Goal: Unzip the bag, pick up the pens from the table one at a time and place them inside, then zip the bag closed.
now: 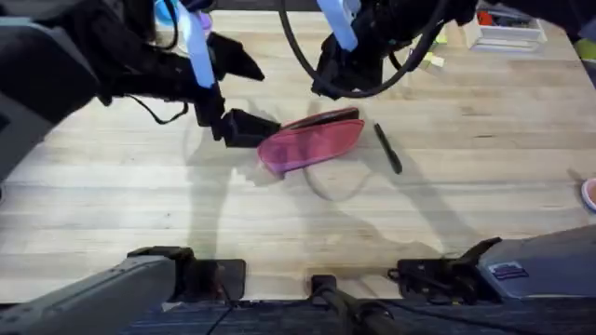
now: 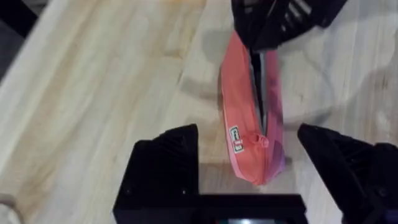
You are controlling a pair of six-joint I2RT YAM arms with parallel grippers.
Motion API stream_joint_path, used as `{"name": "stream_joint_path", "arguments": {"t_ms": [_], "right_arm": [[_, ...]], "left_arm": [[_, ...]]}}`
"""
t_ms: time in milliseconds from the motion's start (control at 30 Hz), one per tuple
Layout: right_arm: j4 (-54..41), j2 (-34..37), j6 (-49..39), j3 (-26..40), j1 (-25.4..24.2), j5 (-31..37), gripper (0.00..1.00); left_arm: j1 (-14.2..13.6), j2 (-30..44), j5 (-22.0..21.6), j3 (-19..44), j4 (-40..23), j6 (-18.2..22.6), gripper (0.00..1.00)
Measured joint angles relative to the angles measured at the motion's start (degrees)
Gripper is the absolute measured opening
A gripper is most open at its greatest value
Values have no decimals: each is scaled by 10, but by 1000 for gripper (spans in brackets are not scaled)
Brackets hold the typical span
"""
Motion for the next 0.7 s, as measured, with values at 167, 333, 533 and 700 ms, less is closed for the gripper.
{"name": "stream_joint_path", "arguments": {"t_ms": [167,333,533,700], "right_arm": [[-34,0,-54,0,0,0,31],[-62,1,-123,0,0,0,31],[-70,31,-162,2,0,0,31],[-73,64,-175,2,0,0,31]], "left_arm": [[0,-18,0,7,-7,0,994],[0,-23,-1,7,-14,0,994],[0,-43,-2,7,-15,0,993],[0,-68,-4,7,-15,0,993]]}}
